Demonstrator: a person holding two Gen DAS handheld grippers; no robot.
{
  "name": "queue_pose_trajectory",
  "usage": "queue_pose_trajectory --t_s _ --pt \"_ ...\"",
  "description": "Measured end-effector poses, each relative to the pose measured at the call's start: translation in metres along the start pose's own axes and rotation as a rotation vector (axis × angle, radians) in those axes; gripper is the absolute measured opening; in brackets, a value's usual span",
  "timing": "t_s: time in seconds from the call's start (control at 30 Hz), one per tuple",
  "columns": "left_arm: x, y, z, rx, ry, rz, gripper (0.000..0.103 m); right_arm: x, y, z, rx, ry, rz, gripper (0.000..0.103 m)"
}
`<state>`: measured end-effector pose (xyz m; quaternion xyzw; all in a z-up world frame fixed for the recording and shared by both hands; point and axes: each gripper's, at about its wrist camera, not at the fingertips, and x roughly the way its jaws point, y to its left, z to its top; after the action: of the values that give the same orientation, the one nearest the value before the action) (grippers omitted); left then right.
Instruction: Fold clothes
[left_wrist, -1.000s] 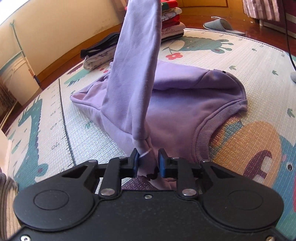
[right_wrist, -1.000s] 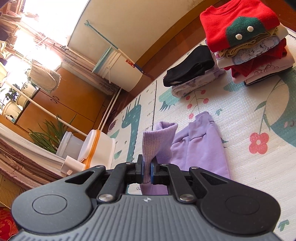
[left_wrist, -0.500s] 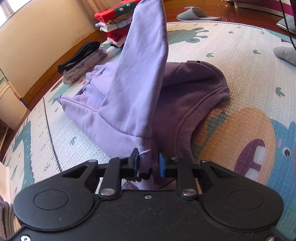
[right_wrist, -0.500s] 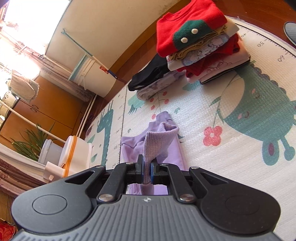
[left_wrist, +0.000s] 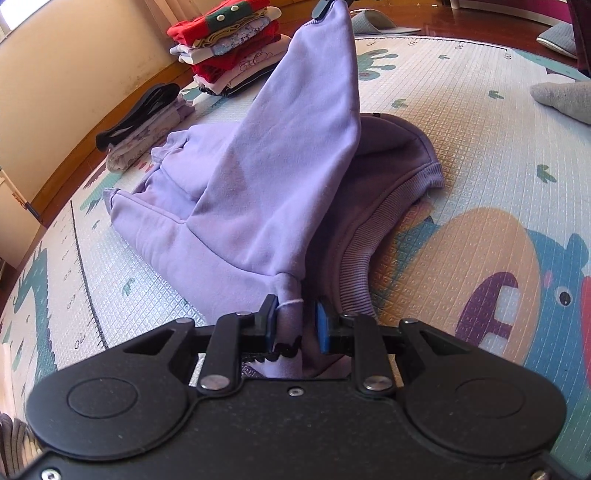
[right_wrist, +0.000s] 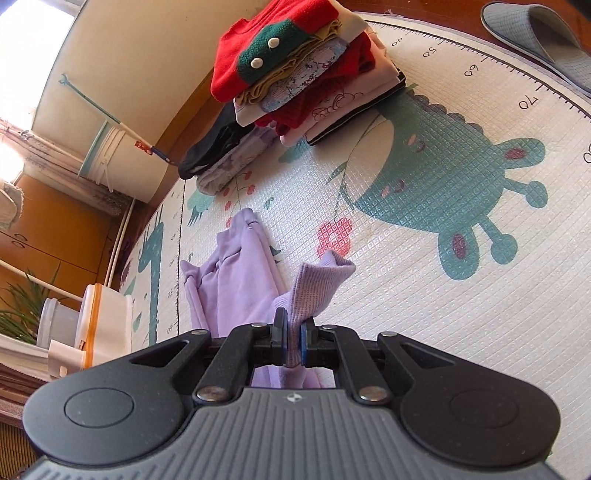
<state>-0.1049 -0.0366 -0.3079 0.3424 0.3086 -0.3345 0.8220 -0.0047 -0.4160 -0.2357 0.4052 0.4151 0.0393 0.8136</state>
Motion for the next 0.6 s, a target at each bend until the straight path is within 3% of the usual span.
queue_pose_trajectory --t_s 0.13,0.3,0.47,0.6 --pt "-0.004 0.01 0.003 -0.041 -0.012 -0.071 0.022 0.005 0.0 -0.003 -0.022 0.02 -0.024 0.009" --pt "-0.025 0.066 0.002 -0.283 -0.054 -0.224 0.023 0.003 0.003 -0.001 -0.02 0.004 -0.013 0.009" --pt "-0.03 0.119 -0.009 -0.485 -0.099 -0.192 0.023 -0.001 0.008 -0.001 -0.019 -0.004 -0.002 0.009" --pt "-0.019 0.111 -0.009 -0.471 -0.075 -0.225 0.023 -0.011 0.019 0.001 -0.022 -0.022 0.032 0.009"
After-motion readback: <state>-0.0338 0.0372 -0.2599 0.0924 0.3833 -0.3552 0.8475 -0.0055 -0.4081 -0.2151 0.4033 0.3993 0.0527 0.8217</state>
